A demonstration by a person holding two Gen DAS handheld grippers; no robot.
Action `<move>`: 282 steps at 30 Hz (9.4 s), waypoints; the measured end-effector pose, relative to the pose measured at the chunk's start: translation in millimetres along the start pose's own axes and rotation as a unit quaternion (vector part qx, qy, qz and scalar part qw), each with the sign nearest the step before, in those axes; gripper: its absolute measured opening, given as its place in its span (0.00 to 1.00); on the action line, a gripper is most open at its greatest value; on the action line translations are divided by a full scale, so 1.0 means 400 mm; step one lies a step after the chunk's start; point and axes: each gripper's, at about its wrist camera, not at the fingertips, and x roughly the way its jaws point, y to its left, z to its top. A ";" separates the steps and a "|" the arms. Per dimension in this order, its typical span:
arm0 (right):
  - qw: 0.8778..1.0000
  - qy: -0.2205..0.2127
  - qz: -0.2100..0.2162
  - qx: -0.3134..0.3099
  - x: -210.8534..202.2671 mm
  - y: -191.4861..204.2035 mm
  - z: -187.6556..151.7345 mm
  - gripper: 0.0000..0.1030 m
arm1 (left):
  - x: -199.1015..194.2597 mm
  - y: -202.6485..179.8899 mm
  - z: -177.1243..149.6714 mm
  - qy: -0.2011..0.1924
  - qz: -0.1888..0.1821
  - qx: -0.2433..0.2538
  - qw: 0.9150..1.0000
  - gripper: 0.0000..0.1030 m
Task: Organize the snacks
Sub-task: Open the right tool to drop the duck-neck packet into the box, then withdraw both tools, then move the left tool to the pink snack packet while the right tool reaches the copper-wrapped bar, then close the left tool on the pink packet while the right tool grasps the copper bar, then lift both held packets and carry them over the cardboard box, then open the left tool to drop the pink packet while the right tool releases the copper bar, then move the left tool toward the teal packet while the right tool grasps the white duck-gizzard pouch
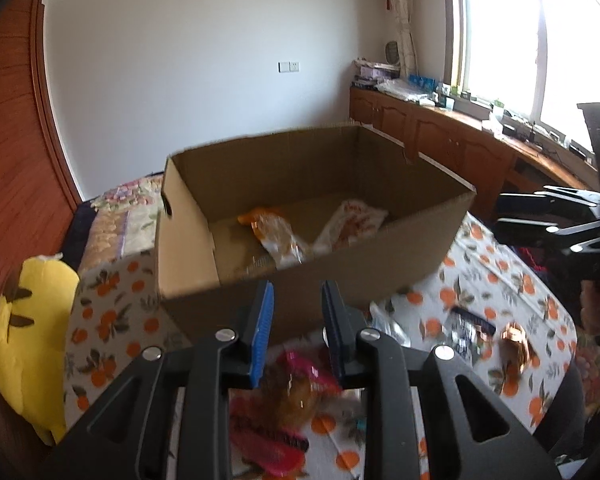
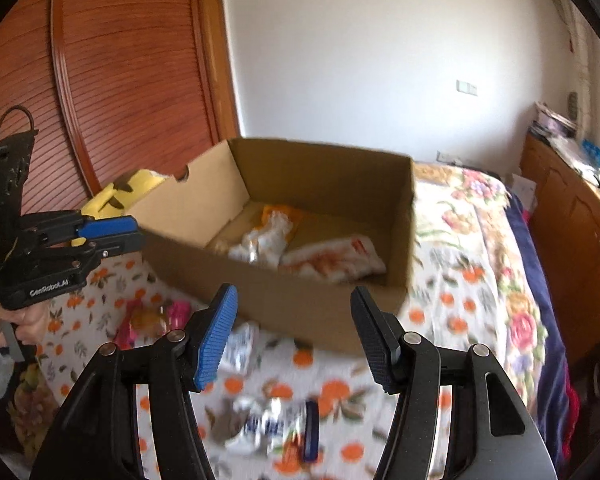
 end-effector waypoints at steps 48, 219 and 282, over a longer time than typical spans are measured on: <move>0.990 0.104 -0.053 0.080 0.023 -0.020 -0.364 0.59 | 0.138 0.005 -0.174 0.082 0.004 0.038 0.996 0.48; 0.999 -0.030 0.036 -0.015 0.252 -0.018 0.122 0.22 | 0.168 0.072 0.152 -0.027 0.003 -0.035 0.999 0.32; 0.998 0.021 -0.015 0.048 0.012 0.034 -0.206 0.49 | 0.021 -0.098 -0.204 0.031 -0.020 -0.053 0.998 0.45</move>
